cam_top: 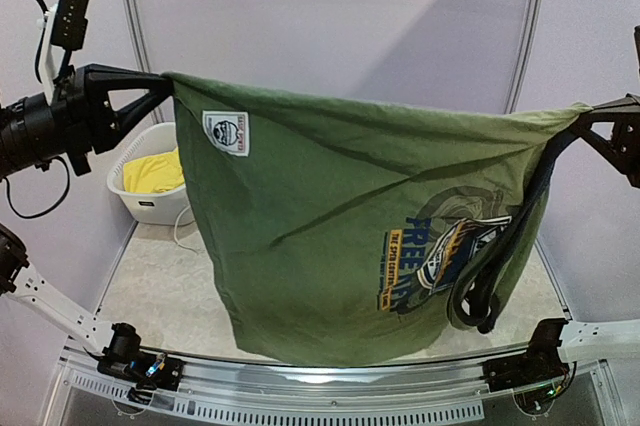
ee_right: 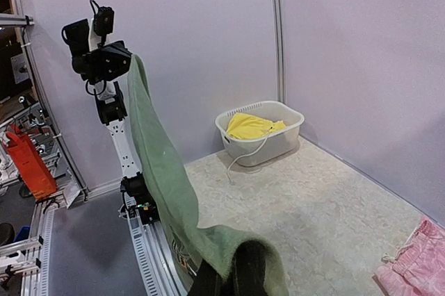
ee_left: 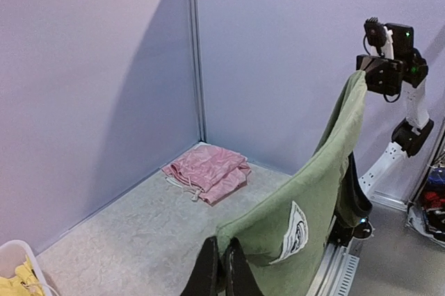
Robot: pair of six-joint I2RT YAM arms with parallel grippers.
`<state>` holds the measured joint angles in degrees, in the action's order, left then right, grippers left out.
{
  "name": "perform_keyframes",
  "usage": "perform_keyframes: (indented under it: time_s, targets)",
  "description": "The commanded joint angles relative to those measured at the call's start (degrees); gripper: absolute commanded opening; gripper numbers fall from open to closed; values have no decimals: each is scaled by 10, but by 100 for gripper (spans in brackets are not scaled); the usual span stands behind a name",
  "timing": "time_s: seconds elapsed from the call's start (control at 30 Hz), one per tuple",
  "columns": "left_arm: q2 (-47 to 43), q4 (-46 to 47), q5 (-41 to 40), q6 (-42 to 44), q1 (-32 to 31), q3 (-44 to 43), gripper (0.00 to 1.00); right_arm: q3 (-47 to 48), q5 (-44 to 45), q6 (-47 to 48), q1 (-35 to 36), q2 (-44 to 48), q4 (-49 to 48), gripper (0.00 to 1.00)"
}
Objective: Fold and stack the mixed laundry pile
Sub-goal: Flatten out the crumpled tank top at the center of the board.
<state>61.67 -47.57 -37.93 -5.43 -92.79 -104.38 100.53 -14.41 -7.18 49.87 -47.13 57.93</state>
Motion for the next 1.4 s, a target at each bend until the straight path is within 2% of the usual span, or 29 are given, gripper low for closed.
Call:
perform_keyframes:
  time_s: [0.0,0.1,0.2,0.23,0.3,0.37,0.43,0.67,0.83,1.0,1.2,1.3,1.37]
  targets:
    - [-15,4,-59,26,-11,-9,0,-6,61,-8,2,-11,-41,0]
    - [-31,9,-167,11,-10,20,0,-46,204,-37,2,-22,-44,0]
    - [-42,6,-349,-16,-6,79,0,-96,353,-87,2,-59,-30,0]
    - [-36,-13,-394,-32,0,91,0,-108,382,-106,2,-73,-19,0]
    - [-29,-71,-428,-88,20,100,0,-118,414,-125,2,-114,-4,0]
    - [-33,-103,-411,-123,40,105,0,-116,406,-126,2,-131,-6,0]
    - [-52,-97,-377,-123,53,114,0,-109,369,-112,2,-131,-19,0]
    - [-115,-33,-252,-56,58,165,0,-125,183,-38,2,-64,-51,0]
    - [-127,-37,-148,-18,57,154,0,-96,92,2,2,-48,-2,0]
    - [-155,-28,-70,-25,46,134,0,-35,42,24,2,-48,57,0]
    - [-148,-1,-85,-4,46,100,0,69,35,28,2,-63,70,0]
    - [-102,3,-168,22,46,74,0,101,129,-1,2,-111,65,0]
    - [-58,-2,-279,35,53,61,0,97,240,-26,2,-153,61,0]
